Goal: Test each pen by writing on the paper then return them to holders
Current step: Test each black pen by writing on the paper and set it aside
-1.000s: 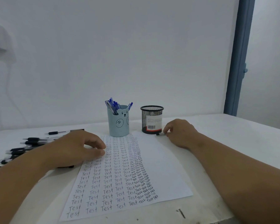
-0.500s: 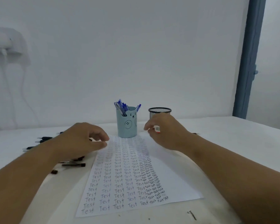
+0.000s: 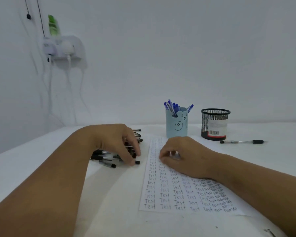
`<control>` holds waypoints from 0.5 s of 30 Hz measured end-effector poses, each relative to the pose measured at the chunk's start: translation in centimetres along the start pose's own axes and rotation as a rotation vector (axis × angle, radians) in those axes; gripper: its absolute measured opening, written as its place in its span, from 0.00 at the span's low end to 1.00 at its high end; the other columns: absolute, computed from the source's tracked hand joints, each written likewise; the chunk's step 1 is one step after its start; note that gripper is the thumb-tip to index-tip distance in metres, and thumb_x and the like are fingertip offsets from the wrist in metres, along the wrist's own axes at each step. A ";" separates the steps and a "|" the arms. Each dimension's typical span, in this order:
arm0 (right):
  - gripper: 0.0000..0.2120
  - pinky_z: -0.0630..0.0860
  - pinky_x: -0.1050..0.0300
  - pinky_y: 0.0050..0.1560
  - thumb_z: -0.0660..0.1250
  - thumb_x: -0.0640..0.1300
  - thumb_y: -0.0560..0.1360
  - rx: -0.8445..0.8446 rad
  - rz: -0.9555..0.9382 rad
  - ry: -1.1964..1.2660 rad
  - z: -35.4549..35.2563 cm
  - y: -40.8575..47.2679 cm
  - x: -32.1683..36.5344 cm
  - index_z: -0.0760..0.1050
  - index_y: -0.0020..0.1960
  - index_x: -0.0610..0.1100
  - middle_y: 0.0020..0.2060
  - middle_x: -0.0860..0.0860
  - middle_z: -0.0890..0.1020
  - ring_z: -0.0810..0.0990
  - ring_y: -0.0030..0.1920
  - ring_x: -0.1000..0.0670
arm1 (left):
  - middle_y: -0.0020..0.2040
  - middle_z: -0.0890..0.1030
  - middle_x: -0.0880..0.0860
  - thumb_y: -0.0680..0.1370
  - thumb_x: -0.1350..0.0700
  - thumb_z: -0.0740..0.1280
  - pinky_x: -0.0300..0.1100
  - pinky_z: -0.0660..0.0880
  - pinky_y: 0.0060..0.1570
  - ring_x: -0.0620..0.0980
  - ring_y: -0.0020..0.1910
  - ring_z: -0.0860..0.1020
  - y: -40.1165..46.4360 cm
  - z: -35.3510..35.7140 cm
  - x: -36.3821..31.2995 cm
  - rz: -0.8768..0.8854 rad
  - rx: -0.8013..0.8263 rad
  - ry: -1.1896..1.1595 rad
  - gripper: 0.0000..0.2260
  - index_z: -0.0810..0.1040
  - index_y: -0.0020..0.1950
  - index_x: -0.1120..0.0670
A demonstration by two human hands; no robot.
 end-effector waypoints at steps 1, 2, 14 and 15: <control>0.08 0.70 0.70 0.50 0.67 0.51 0.80 -0.002 0.001 -0.001 0.0 0.0 0.0 0.83 0.56 0.53 0.50 0.60 0.81 0.76 0.50 0.62 | 0.53 0.80 0.40 0.64 0.47 0.83 0.47 0.73 0.65 0.44 0.56 0.78 0.0 0.2 -0.2 -0.012 0.025 0.016 0.12 0.87 0.46 0.40; 0.08 0.70 0.71 0.49 0.67 0.52 0.80 -0.003 0.001 0.000 0.0 0.0 -0.1 0.83 0.56 0.53 0.50 0.60 0.81 0.76 0.50 0.62 | 0.53 0.81 0.41 0.64 0.48 0.83 0.47 0.74 0.64 0.44 0.56 0.79 0.2 0.4 -0.4 -0.023 0.039 0.029 0.12 0.87 0.45 0.40; 0.06 0.70 0.72 0.48 0.67 0.50 0.80 -0.021 -0.004 0.041 0.2 -0.1 -0.1 0.83 0.54 0.53 0.48 0.60 0.81 0.76 0.49 0.62 | 0.43 0.84 0.51 0.78 0.58 0.70 0.50 0.76 0.61 0.51 0.49 0.83 0.5 -0.1 -1.7 0.168 -0.404 -0.336 0.05 0.82 0.42 0.52; 0.06 0.70 0.72 0.48 0.67 0.50 0.80 -0.020 -0.004 0.045 0.2 -0.1 -0.1 0.83 0.54 0.52 0.48 0.60 0.81 0.76 0.49 0.62 | 0.41 0.84 0.54 0.80 0.60 0.66 0.52 0.76 0.57 0.53 0.45 0.83 0.5 -0.2 -2.0 0.214 -0.456 -0.427 0.06 0.80 0.45 0.55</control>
Point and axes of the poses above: each hand's wrist, its own y-axis towards the middle knuckle, its own z-axis out of the palm, x = y × z, the point moved 1 cm from there along y, towards the middle knuckle
